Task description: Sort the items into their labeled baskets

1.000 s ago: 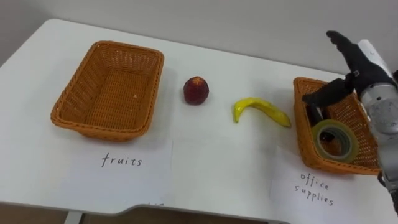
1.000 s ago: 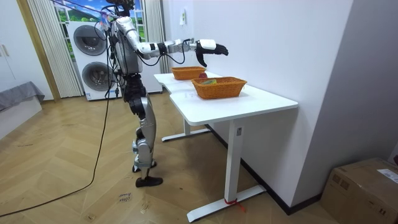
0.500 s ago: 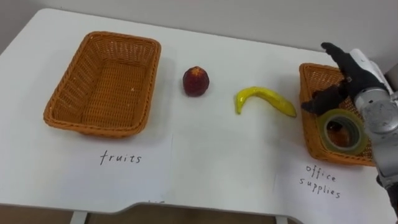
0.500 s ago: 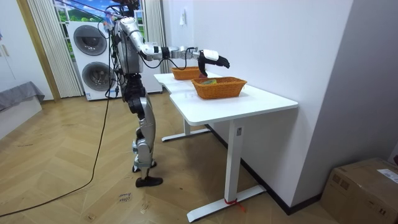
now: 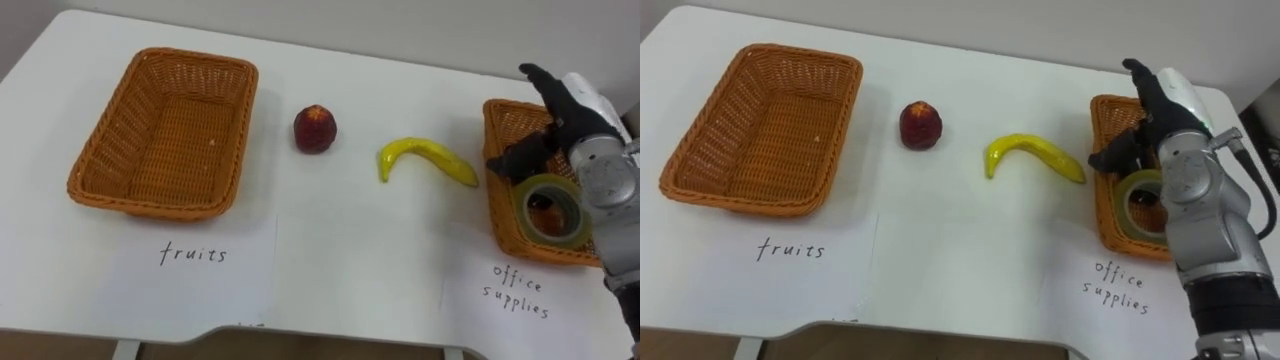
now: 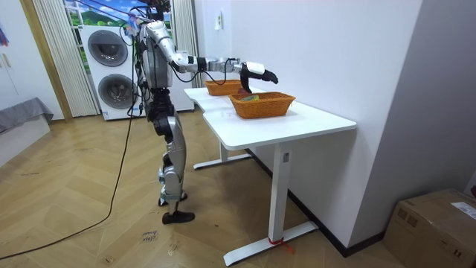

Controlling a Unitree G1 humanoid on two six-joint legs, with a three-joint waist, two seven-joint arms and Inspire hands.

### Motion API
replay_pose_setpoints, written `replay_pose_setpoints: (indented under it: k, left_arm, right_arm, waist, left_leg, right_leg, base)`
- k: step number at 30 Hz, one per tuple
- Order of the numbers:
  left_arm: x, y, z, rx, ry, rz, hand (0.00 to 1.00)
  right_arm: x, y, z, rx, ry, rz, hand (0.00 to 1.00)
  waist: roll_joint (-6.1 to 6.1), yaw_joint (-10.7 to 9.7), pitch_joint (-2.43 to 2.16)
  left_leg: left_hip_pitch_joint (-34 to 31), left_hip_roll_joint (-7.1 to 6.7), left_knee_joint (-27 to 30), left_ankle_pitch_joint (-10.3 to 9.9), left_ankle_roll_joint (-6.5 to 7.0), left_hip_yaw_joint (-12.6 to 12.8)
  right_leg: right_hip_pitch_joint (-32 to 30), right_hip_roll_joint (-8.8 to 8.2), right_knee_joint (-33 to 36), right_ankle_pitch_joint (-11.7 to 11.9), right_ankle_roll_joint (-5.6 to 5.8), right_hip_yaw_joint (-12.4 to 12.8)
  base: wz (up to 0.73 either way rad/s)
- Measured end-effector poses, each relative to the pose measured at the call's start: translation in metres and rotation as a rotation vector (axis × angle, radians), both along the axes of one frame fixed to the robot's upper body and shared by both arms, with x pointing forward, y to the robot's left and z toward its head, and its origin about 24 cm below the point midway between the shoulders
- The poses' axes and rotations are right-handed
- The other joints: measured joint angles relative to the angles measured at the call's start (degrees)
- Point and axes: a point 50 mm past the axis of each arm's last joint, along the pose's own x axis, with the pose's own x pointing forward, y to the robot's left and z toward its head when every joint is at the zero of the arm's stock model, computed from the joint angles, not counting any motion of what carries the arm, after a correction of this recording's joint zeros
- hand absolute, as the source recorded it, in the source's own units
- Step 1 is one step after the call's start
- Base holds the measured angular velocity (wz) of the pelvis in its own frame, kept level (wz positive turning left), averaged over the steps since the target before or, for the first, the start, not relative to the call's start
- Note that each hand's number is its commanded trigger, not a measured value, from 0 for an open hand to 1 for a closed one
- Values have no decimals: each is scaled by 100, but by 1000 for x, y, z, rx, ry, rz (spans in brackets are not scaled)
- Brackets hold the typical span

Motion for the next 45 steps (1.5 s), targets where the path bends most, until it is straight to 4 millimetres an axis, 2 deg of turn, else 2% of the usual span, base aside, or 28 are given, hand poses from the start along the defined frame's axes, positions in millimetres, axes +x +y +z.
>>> replay_pose_setpoints:
  k: [8, 22, 37, 42, 45]
  left_arm:
    - [2, -2, -1, -21, 2, -18, 0]
    - [12, -5, 1, -42, -38, -56, 0]
    - [10, -5, 0, -57, -32, -56, 0]
    - [10, -5, 0, -61, -31, -56, 0]
    - [14, -6, -1, -63, -32, -55, 0]
  right_arm:
    - [1, 3, 5, -20, -18, 12, 0]
    - [1, 19, 33, -38, -137, 84, 0]
    - [2, 24, 30, -101, -103, 117, 0]
    - [2, 34, 23, -147, -65, 162, 0]
    - [2, 31, 16, -150, -32, 153, 0]
  waist:
    - [0, 51, -1]
    - [24, 54, -14]
    - [32, 177, -4]
    - [22, 207, -3]
    - [13, 321, 3]
  left_leg:
    - [-11, -3, 16, 0, 0, -6]
    - [17, -4, 9, 2, 1, -22]
    - [-3, -12, -3, 2, 3, -89]
    - [-1, -15, 2, 2, 3, -118]
    - [0, -18, 2, 2, 3, -137]
  right_leg:
    - [4, -21, 1, 0, 0, -22]
    - [58, -34, -11, 0, 0, -110]
    - [73, -37, -11, 0, 0, -235]
    - [76, -36, -14, 0, 0, -240]
    - [82, -41, -14, 0, 0, -253]
  base:
    - [0]
    - [0]
    - [2]
    - [0]
    - [2]
